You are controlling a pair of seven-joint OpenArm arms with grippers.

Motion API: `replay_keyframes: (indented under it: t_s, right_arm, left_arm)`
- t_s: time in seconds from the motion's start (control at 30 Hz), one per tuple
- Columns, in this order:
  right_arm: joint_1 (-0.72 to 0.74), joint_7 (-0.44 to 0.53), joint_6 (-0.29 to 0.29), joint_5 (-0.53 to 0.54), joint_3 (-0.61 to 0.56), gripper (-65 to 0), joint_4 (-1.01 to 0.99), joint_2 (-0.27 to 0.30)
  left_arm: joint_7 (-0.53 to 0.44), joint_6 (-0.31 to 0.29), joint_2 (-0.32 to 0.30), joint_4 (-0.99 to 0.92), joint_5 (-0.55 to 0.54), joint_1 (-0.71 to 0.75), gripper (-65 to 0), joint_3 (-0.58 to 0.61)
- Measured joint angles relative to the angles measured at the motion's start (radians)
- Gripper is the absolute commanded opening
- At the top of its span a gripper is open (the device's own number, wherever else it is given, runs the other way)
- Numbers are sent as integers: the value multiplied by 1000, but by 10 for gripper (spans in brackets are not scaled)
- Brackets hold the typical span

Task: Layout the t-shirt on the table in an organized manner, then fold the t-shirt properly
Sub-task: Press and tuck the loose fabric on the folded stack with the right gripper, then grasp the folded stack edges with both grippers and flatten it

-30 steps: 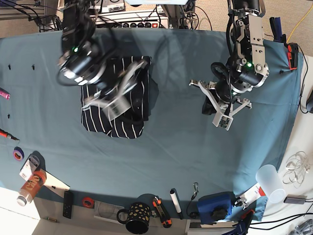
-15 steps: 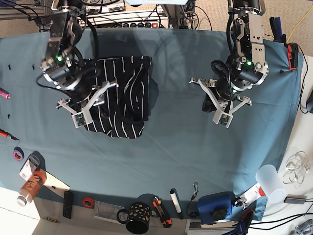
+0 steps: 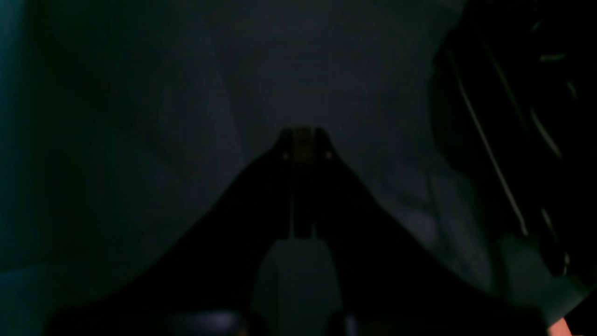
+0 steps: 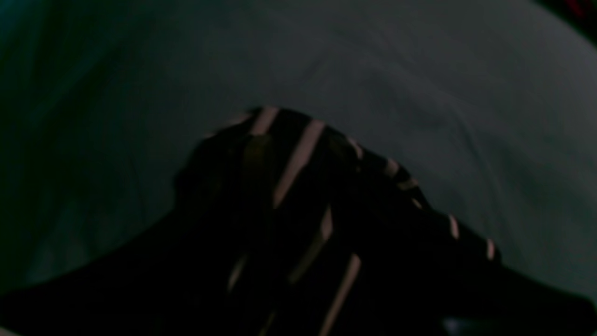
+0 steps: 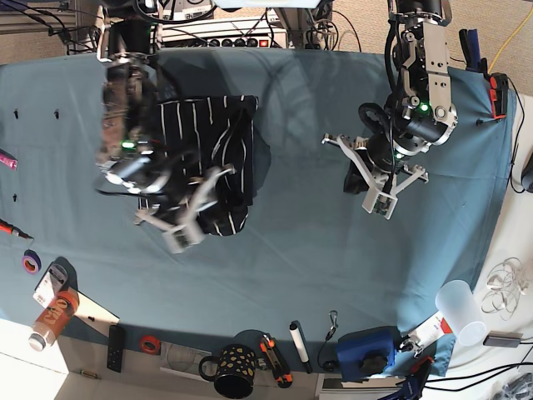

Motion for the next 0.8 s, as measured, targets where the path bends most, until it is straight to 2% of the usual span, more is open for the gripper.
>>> replay_keyframes:
  t_s: [0.17, 0.3, 0.47, 0.57, 0.67, 0.8]
  right_arm:
    - [-3, 55, -26, -76, -97, -458, -157, 0]
    - [-1, 88, -5, -89, -103, -458, -201, -3]
    - [54, 83, 75, 16, -103, -458, -201, -42]
    - [94, 85, 79, 47, -105, -458, -200, -64]
    - [105, 59, 78, 60, -104, -458, -200, -72]
    - [97, -94, 79, 171, -77, -459, -154, -74]
  left_arm:
    - [-8, 0, 0, 0, 0, 0, -650, 0]
    - [-8, 0, 0, 0, 0, 0, -650, 0]
    - [-8, 0, 0, 0, 0, 0, -650, 0]
    - [-8, 0, 0, 0, 0, 0, -650, 0]
    - [-8, 0, 0, 0, 0, 0, -650, 0]
    - [-8, 0, 0, 0, 0, 0, -650, 0]
